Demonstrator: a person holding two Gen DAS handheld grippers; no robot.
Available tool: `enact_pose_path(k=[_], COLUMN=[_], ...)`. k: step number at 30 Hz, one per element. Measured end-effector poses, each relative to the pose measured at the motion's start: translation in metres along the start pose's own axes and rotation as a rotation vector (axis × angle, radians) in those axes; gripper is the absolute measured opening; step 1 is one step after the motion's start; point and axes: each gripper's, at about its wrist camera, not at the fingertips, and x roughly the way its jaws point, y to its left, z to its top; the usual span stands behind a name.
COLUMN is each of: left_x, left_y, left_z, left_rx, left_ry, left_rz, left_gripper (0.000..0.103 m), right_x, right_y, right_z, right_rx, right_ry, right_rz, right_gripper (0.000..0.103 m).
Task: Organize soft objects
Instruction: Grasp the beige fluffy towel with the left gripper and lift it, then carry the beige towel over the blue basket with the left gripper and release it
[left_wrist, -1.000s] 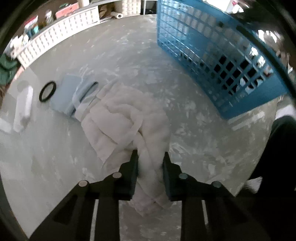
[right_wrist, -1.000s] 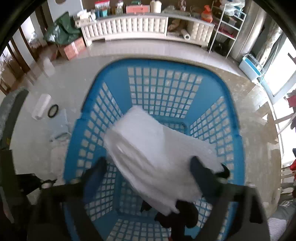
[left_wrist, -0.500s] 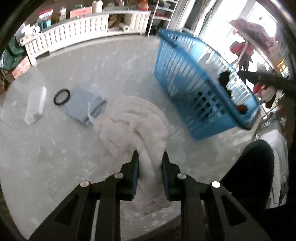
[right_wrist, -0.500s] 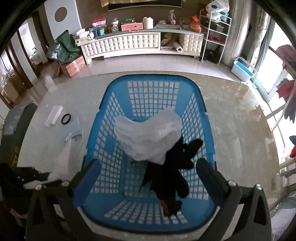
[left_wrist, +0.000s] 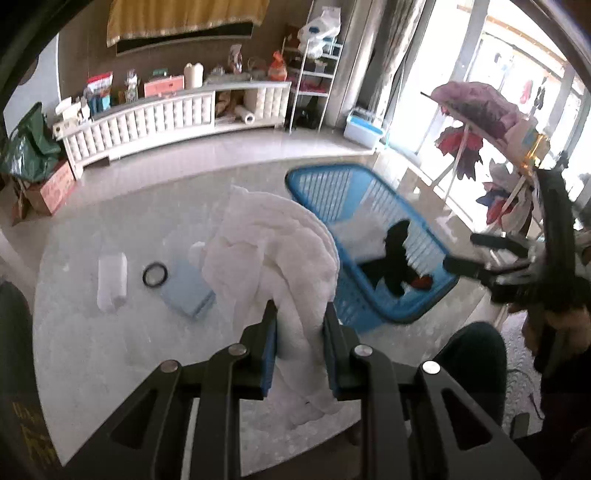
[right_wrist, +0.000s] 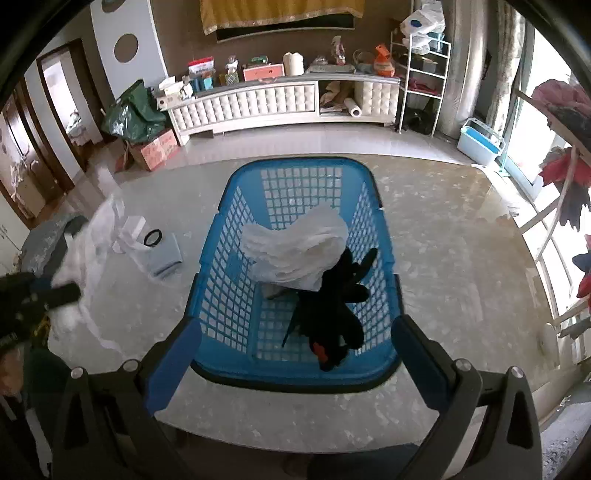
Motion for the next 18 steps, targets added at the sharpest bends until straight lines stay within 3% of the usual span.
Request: enact_pose_path(k=[11, 18], left_x=[0.004, 0.045], left_y=[-0.024, -0.053], left_z=[0.067, 0.1], left_rx=[0.095, 0.204], left_ry=[-0.049, -0.018], left_rz=[-0.007, -0.03], left_gripper=[0.02, 0.02], right_x=[-0.001, 0.01], right_y=[-0.028, -0.042], right_z=[-0.004, -0.007], right_rx=[0.052, 0.058], right_ry=[-0.032, -0.016], right_rz=[0.014, 0.017], right_gripper=[0.103, 0.103])
